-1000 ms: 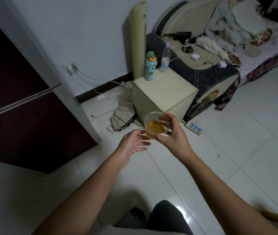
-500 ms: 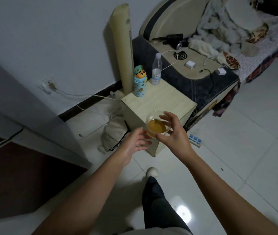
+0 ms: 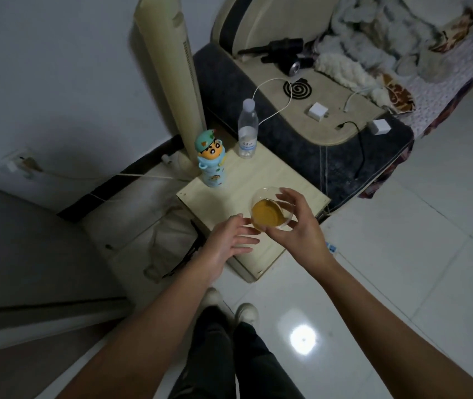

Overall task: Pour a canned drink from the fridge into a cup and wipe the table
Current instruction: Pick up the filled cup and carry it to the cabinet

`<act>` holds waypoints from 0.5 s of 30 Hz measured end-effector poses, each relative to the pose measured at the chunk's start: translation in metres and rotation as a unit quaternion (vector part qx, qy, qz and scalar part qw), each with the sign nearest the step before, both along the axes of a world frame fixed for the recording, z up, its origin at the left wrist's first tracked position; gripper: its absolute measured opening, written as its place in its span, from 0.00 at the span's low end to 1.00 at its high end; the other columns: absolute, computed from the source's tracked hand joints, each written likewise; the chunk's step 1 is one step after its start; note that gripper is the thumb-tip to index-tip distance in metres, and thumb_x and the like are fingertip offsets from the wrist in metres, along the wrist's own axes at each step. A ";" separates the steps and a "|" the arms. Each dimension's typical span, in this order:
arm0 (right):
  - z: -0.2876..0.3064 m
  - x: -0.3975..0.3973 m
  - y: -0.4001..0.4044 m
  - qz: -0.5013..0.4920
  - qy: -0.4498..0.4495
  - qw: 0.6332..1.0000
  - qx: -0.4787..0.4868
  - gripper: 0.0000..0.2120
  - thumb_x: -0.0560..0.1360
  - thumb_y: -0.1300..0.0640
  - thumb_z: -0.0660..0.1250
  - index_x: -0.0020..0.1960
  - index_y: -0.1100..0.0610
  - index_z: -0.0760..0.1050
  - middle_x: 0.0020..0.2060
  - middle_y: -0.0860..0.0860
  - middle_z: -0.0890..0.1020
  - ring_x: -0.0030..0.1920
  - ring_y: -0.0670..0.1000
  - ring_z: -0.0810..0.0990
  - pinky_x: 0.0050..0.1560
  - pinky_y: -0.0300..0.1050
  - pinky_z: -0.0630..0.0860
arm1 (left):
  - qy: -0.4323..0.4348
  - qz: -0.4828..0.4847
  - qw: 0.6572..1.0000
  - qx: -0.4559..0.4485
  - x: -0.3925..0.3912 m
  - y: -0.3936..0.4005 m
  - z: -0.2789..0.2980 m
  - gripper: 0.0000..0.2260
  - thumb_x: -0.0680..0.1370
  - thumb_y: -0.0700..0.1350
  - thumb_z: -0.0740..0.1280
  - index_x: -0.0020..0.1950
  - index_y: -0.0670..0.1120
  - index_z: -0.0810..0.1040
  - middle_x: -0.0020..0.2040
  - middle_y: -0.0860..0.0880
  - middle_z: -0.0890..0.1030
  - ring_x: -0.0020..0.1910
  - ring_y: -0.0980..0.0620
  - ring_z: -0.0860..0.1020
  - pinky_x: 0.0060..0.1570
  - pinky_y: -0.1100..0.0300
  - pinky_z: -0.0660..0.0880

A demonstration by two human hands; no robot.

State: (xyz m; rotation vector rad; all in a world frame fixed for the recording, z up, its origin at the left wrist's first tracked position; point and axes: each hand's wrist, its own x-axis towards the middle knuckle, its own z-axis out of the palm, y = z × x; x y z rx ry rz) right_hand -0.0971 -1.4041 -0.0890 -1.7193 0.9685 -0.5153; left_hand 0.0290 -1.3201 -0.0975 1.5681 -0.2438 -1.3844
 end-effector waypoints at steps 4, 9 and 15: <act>-0.027 0.010 -0.032 -0.013 0.015 1.000 0.015 0.36 0.64 0.58 0.77 0.67 0.52 0.63 0.58 0.47 0.74 0.59 0.44 0.73 0.55 0.35 0.73 | 0.014 -0.017 0.999 0.029 0.016 -0.033 -0.026 0.15 0.82 0.50 0.51 0.47 0.48 0.75 0.44 0.47 0.82 0.44 0.49 0.81 0.50 0.55 0.76; -0.068 0.025 -0.063 -0.023 0.037 0.999 0.021 0.36 0.64 0.58 0.77 0.67 0.51 0.63 0.56 0.45 0.74 0.58 0.43 0.73 0.55 0.39 0.73 | 0.018 -0.045 0.997 0.066 0.036 -0.069 -0.065 0.17 0.82 0.51 0.51 0.57 0.43 0.74 0.46 0.46 0.82 0.44 0.49 0.81 0.46 0.56 0.77; -0.129 0.045 -0.090 -0.055 0.063 0.995 0.045 0.38 0.64 0.59 0.77 0.69 0.54 0.63 0.58 0.46 0.74 0.59 0.44 0.71 0.53 0.33 0.71 | 0.027 -0.066 0.992 0.104 0.053 -0.105 -0.116 0.15 0.82 0.50 0.52 0.54 0.44 0.76 0.54 0.43 0.79 0.47 0.49 0.80 0.52 0.53 0.76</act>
